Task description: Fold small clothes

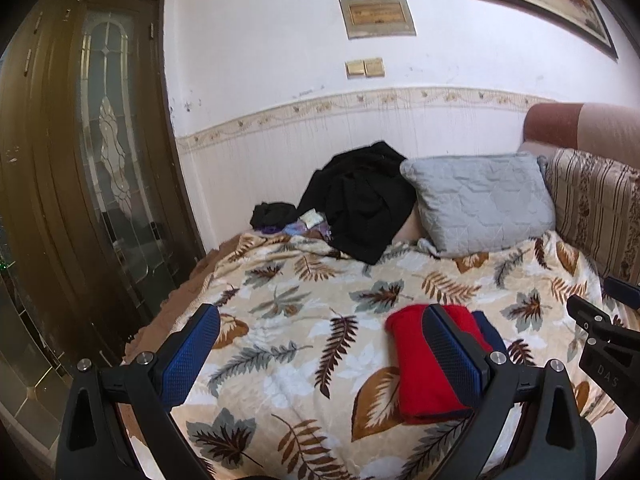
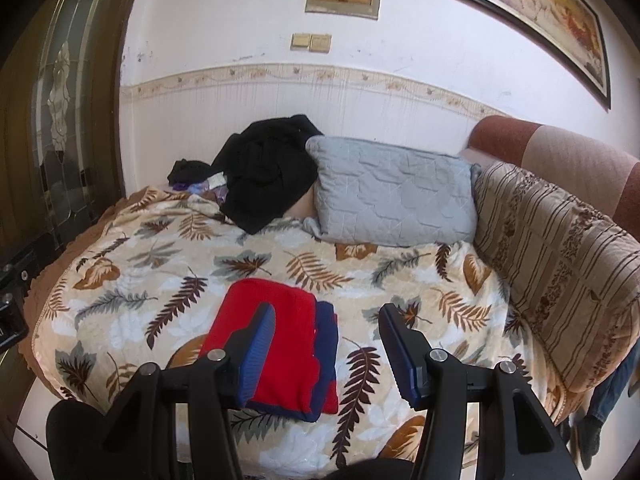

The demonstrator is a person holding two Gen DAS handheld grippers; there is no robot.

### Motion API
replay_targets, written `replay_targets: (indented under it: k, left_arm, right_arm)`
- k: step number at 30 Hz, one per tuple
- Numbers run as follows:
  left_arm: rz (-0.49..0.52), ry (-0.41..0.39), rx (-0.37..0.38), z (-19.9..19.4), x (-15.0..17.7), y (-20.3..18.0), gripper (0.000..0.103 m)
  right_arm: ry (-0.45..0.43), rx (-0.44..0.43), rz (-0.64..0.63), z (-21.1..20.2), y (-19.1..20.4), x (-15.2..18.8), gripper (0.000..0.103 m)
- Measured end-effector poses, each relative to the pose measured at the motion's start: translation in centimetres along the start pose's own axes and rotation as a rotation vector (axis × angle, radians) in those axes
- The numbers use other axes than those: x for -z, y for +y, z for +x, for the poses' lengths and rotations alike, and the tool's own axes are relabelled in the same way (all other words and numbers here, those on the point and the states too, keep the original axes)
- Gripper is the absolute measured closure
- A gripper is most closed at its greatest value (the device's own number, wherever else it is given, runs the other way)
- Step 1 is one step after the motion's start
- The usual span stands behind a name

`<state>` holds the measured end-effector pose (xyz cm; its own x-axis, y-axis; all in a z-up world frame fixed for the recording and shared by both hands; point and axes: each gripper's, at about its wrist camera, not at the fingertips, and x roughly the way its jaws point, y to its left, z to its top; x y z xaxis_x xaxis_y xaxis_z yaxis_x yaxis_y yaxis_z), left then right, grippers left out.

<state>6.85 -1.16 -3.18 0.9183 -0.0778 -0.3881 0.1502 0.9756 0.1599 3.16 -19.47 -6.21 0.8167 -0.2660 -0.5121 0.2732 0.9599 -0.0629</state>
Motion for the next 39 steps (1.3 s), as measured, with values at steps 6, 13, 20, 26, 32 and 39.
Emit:
replay_targets:
  k: [6, 13, 20, 26, 32, 39]
  left_arm:
    - [0.032, 0.041, 0.004, 1.4, 0.7, -1.5, 0.002]
    - [0.047, 0.082, 0.008, 2.5, 1.1, -3.1, 0.002]
    - [0.069, 0.078, 0.033, 2.9, 1.8, -4.4, 0.002]
    - [0.074, 0.119, 0.037, 4.2, 3.3, -4.6, 0.002]
    - [0.039, 0.159, 0.008, 5.7, 4.3, -3.1, 0.002]
    - [0.0, 0.157, -0.032, 6.4, 4.5, -0.8, 0.002]
  right_arm:
    - [0.039, -0.024, 0.012, 1.8, -0.6, 0.9, 0.044]
    - [0.072, -0.039, 0.025, 3.3, -1.2, 2.0, 0.044]
    - [0.109, -0.033, 0.042, 4.5, -1.7, 3.0, 0.044]
    - [0.135, -0.022, 0.044, 5.3, -1.6, 3.7, 0.044]
    - [0.144, -0.015, 0.03, 5.6, -0.7, 3.8, 0.044]
    - [0.144, -0.014, 0.003, 5.7, 0.8, 3.6, 0.044]
